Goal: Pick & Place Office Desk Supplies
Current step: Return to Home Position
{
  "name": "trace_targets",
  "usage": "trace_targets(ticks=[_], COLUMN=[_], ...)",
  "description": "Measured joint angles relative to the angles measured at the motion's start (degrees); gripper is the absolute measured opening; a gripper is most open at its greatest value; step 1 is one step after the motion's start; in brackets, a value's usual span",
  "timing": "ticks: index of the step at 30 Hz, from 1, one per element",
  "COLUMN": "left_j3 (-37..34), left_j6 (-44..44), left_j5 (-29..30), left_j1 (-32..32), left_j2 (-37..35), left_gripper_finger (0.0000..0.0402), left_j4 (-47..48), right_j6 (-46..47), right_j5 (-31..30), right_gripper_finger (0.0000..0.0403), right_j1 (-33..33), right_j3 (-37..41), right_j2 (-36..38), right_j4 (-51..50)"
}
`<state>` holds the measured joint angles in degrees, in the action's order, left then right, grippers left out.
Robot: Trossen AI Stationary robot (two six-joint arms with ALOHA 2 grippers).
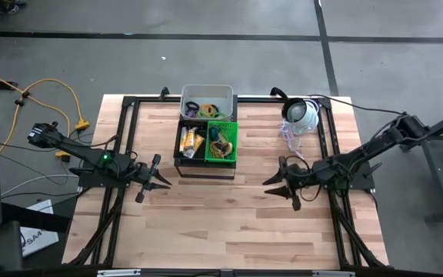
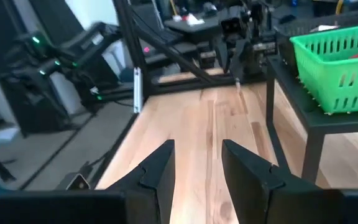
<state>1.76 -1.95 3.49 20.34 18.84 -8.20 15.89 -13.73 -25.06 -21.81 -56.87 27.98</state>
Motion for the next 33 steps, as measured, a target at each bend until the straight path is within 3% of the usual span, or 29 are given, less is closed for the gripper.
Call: trace_targets(ticks=[5, 11, 23, 33], left_j3=[0.0, 0.0, 0.0, 0.0], left_j6=[0.7, 0.2, 0.3, 0.2], left_j5=[0.0, 0.0, 0.0, 0.0], left_j1=[0.0, 0.0, 0.0, 0.0], left_j2=[0.0, 0.0, 0.0, 0.0], left_gripper_finger=[0.0044, 0.0044, 0.0044, 0.0044], left_j4=[0.0, 0.0, 0.0, 0.0], right_j6=[-0.7, -0.7, -0.8, -1.0], right_j5=[6.6, 8.4, 8.2, 9.2], right_gripper_finger=[0.0120, 0.0120, 0.0120, 0.0120], right_j1=[3.6, 7.6, 10.1, 10.1], right_j3=[6.0, 11.1, 13.3, 13.3], right_j2=[3.6, 10.6, 26.8, 31.6], right_j4=[4.1, 3.2, -13.2, -21.2])
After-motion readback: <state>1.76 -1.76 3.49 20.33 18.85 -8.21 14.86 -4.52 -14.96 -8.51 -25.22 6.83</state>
